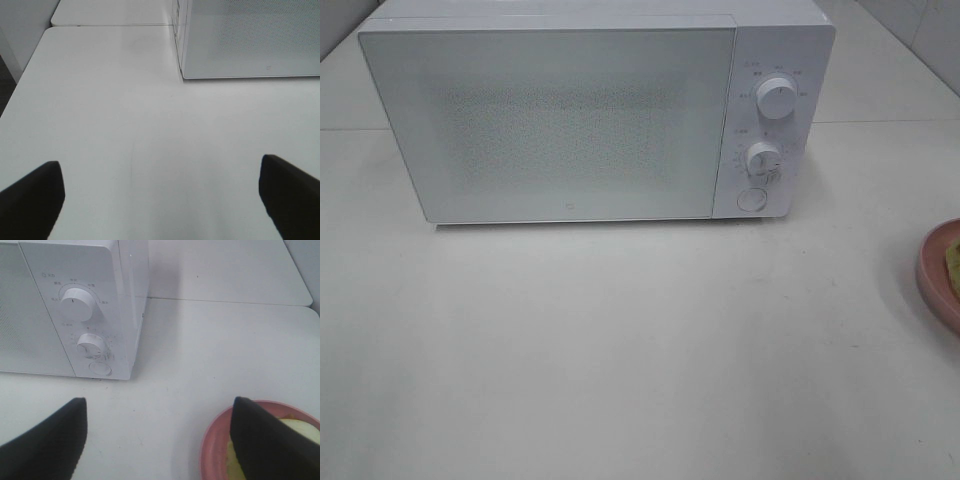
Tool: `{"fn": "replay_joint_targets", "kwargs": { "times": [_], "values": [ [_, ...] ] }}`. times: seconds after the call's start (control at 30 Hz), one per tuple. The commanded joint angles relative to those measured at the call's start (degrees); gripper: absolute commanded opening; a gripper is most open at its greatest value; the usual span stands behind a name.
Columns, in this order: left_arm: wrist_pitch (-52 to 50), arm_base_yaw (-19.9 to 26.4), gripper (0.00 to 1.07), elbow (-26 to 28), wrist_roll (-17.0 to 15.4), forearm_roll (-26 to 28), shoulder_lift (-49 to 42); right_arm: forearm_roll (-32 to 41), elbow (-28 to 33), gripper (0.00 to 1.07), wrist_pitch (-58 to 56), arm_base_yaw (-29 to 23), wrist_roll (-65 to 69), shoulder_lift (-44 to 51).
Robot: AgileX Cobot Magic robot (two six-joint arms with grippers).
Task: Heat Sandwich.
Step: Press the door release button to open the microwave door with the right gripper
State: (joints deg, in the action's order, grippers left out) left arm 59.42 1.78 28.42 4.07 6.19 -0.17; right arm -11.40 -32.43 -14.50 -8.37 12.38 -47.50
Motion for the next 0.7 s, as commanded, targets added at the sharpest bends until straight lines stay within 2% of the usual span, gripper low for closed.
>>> {"fn": "replay_joint_targets", "kwargs": {
  "times": [0.03,0.33,0.6,0.63,0.7],
  "values": [
    [-0.52,0.17,1.01,-0.17,-0.34,0.23,-1.6,-0.17,-0.29,0.76,5.1,0.29,0.4,-3.04],
    [-0.52,0.17,1.01,-0.17,-0.34,0.23,-1.6,-0.29,1.38,0.76,17.13,0.29,0.17,-9.97],
    [-0.52,0.17,1.01,-0.17,-0.34,0.23,-1.6,-0.11,9.22,0.76,34.55,0.29,-1.49,-13.64],
    [-0.52,0.17,1.01,-0.17,-0.34,0.23,-1.6,-0.11,11.69,0.76,41.14,0.29,-1.66,-14.9],
    [-0.52,0.17,1.01,-0.17,-0.34,0.23,-1.6,1.15,13.29,0.76,45.66,0.23,-2.46,-16.79]
  ]
}}
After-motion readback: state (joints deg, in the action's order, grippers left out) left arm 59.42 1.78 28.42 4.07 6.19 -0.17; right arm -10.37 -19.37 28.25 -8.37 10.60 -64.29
